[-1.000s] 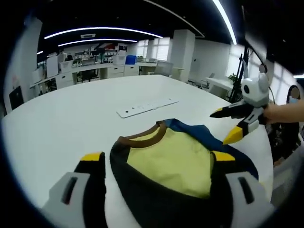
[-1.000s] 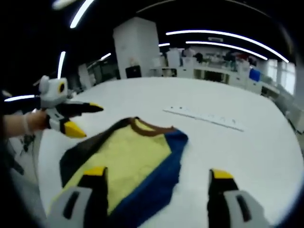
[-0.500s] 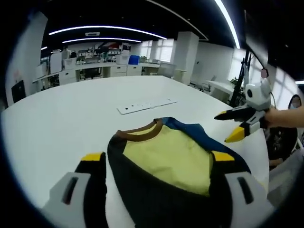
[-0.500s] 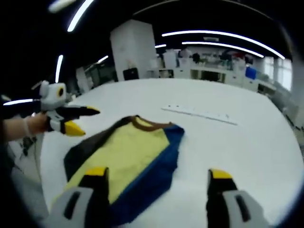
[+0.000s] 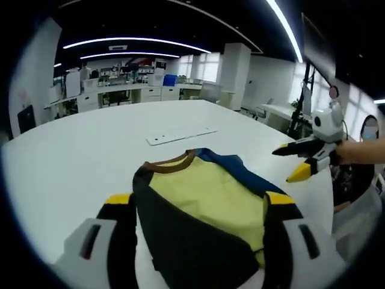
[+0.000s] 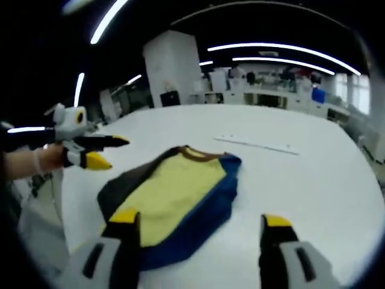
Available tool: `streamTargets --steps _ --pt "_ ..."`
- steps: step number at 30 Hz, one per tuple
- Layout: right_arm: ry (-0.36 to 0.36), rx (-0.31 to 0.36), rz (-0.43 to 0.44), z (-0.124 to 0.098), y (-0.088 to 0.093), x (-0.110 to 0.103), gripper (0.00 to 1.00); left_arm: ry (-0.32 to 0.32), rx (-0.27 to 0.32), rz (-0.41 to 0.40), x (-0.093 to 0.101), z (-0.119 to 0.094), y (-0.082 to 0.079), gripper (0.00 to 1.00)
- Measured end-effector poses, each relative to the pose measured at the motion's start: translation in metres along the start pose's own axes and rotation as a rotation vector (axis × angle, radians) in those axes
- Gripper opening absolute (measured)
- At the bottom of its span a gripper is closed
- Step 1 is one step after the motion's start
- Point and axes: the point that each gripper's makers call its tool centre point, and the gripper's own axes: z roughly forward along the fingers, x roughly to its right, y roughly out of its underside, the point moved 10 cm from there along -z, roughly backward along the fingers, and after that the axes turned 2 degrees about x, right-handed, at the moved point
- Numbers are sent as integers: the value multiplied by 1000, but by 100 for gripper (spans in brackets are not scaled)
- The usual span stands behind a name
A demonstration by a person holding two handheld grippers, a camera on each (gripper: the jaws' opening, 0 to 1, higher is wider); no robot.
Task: Fold the garment on the visible template until the final outline fits inside the template.
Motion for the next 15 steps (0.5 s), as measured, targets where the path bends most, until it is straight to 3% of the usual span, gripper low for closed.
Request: streamTargets --steps 7,9,15 --pt "-29 -15 9 -13 17 -18 78 -15 3 -8 8 -22 10 82" --pt "-41 -26 15 -22 28 -33 78 -18 5 -10 9 -26 12 81" --pt "-61 -64 46 -18 40 -36 72 -28 23 -25 15 -41 17 80"
